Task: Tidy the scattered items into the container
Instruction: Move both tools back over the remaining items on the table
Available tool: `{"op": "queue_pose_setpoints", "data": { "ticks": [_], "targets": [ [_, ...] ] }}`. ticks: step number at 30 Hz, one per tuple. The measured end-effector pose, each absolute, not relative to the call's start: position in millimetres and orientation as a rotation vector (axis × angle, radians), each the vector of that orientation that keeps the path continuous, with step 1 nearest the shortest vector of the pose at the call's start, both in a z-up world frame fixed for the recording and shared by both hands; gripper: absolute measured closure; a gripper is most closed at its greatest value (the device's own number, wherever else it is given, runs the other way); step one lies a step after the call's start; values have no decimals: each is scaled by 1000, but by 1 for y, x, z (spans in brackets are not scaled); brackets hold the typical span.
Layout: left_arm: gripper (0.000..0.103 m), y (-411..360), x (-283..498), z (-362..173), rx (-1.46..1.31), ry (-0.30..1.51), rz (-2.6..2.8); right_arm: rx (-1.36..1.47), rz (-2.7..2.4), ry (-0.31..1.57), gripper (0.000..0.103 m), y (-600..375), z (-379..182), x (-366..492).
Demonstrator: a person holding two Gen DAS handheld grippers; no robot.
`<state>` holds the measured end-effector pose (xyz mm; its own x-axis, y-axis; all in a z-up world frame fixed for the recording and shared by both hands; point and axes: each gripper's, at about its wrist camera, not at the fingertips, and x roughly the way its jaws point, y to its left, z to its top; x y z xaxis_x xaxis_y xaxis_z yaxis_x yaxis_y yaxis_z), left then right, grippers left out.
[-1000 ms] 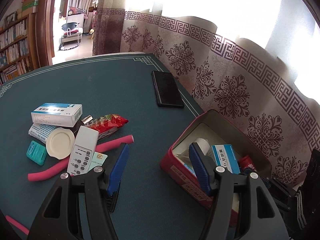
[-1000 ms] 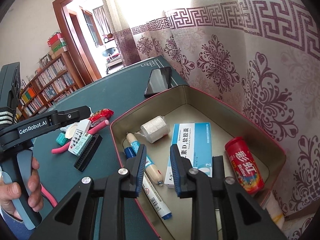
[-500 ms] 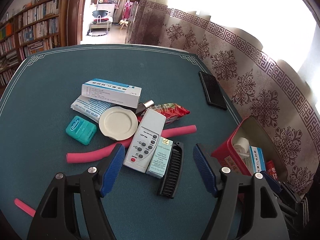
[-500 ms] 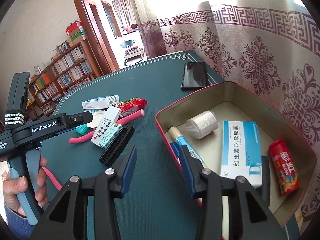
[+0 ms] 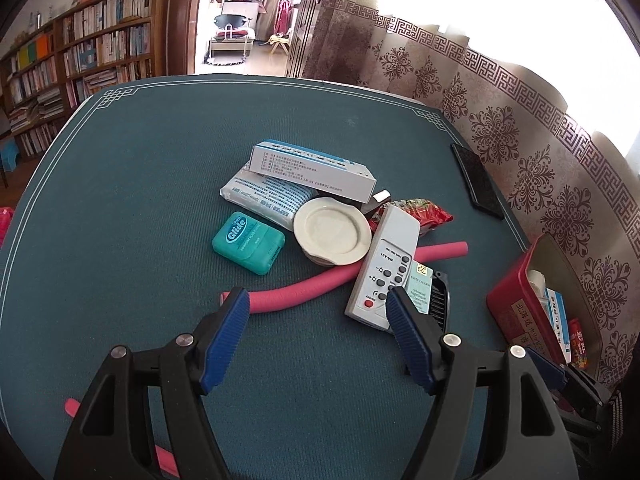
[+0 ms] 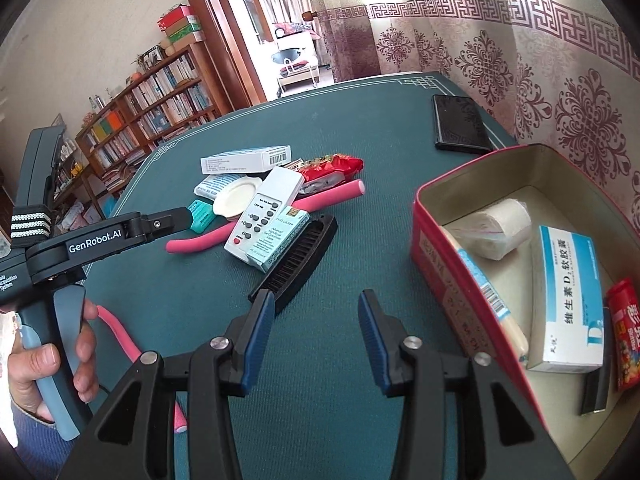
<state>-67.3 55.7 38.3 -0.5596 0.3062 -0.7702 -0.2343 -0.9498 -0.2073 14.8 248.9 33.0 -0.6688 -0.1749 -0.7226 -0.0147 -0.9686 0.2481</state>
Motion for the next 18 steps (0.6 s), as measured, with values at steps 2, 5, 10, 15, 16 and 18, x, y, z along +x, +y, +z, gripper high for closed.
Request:
{"op": "queue_pose_setpoints", "data": {
  "ticks": [2, 5, 10, 15, 16, 18],
  "targets": [
    [29, 53, -68, 34, -1284, -87, 2529, 1253, -2753, -353, 55, 244, 30, 12],
    [29, 50, -69, 27, -1301, -57, 2527, 1273, -2735, -346, 55, 239, 26, 9],
    [29, 50, -72, 17, -1325, -30, 2509, 1293, -2719, -330, 55, 234, 23, 6],
    [29, 55, -75, 10, -1321, 22, 2489, 1315, -2707, -326, 55, 231, 19, 3],
    [29, 56, -75, 9, -1321, 45, 2490, 1318, -2705, -325, 55, 230, 18, 2],
    [29, 60, -77, 8, -1313, 86, 2491, 1323, -2701, -322, 55, 229, 17, 1]
  ]
}}
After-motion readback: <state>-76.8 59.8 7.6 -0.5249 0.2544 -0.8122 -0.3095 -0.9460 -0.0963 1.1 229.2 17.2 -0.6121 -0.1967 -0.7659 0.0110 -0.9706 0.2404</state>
